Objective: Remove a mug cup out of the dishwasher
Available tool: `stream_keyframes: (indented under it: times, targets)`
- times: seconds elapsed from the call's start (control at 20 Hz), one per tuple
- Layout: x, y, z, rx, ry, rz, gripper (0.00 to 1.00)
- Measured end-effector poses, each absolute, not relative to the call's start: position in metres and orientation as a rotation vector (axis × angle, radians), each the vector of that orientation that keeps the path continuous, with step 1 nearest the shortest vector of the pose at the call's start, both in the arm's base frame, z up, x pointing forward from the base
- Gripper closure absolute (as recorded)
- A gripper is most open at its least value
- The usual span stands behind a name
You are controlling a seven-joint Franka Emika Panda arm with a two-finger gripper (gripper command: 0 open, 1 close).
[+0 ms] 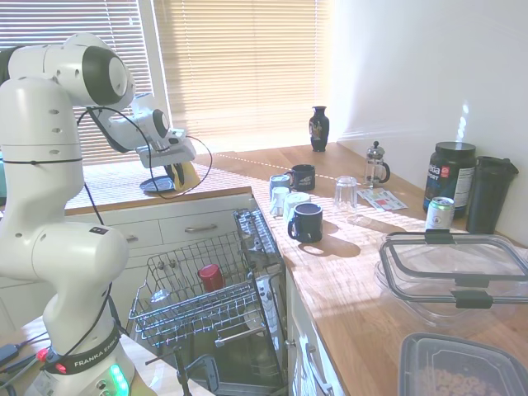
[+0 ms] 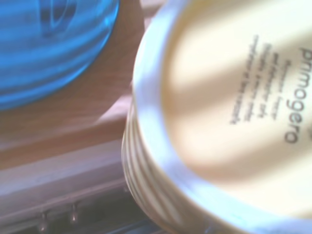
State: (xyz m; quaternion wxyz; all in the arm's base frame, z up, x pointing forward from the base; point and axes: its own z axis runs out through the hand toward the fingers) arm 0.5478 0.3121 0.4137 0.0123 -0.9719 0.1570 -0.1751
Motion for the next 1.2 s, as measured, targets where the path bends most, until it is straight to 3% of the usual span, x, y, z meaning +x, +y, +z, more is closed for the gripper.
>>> stream_keyframes:
  times: [0.45,1.2]
  targets:
    - [0.655,0.276,0.421,-3.056,0.616,-0.491,1.0]
    - [0.713,0.182,0.413,-3.044,0.821,-0.442,1.0]
